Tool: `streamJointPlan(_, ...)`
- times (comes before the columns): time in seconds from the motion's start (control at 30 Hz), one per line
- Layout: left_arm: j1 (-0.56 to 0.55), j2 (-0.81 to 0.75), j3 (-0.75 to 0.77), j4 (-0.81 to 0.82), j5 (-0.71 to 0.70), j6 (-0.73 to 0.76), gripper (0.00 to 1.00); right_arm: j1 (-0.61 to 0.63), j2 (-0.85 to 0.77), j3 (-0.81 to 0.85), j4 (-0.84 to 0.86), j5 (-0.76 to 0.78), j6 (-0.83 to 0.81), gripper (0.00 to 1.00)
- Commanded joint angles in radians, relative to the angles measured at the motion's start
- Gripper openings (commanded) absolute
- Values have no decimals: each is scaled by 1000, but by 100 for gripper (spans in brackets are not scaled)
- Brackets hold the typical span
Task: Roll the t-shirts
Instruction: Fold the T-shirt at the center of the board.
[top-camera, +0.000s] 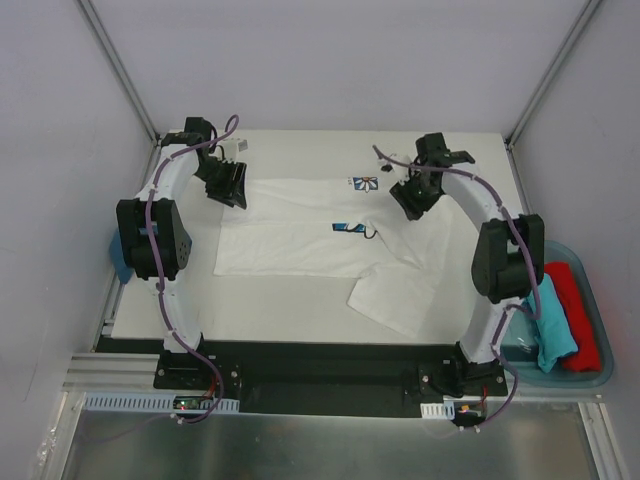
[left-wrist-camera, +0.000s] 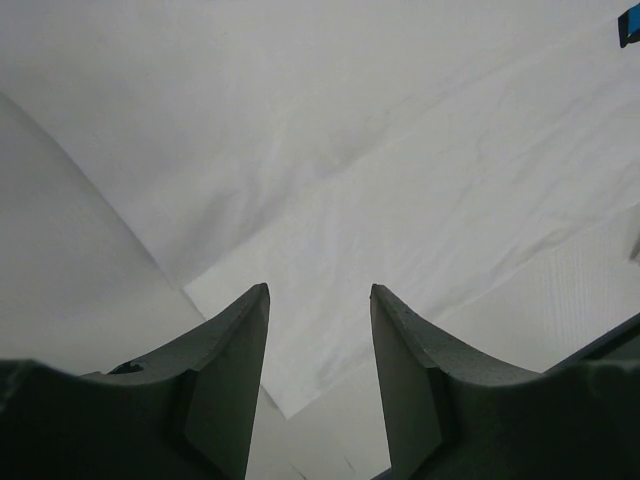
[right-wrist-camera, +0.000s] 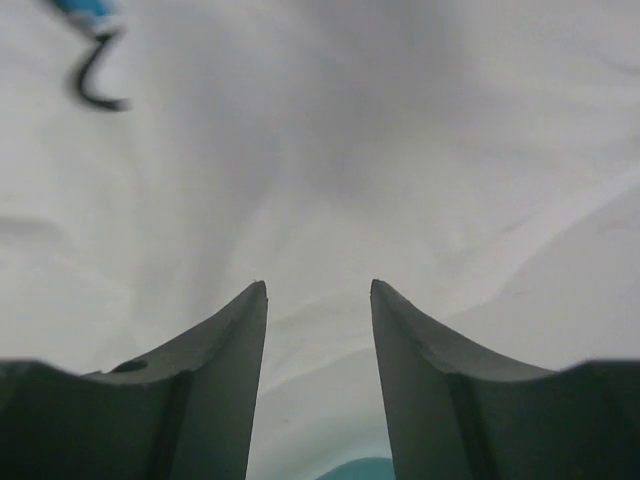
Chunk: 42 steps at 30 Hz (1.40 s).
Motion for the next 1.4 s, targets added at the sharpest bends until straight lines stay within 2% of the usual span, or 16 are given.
streamJointPlan(0.0,10,-36,-7,-16,35,-20,44,114,-260,-215,-89,-324,-140,43)
streamJointPlan(0.1,12,-29,-4,-14,41,-28,45,172,-210,-234,-181,-364,-135,34)
streamJointPlan(0.2,10,-23,4,-16,44,-29,44,192,-136,-231,-151,-342,-63,22)
streamJointPlan(0.3,10,-23,7,-17,36,-28,44,186,-64,-189,-126,-289,-23,15)
streamJointPlan(0.57,10,-34,-21,-17,24,-20,44,133,54,-84,-137,-178,-27,12)
streamJointPlan(0.9,10,-8,-18,-17,24,-22,44,-18,157,122,-149,-19,-39,8)
streamJointPlan(1.03,4,-5,-13,-17,24,-19,44,-30,120,167,-180,-98,-21,11)
streamJointPlan(1.1,4,-6,-15,-16,22,-20,44,-13,58,151,-192,-166,-33,18)
streamJointPlan(1.17,6,-9,-21,-17,25,-19,44,5,-13,58,-169,-230,-70,22)
streamJointPlan(1.27,4,-14,-27,-17,28,-22,44,53,-128,-101,-125,-243,-134,41)
streamJointPlan(1.37,1,-13,-22,-17,30,-22,44,88,-174,-207,-94,-200,-160,47)
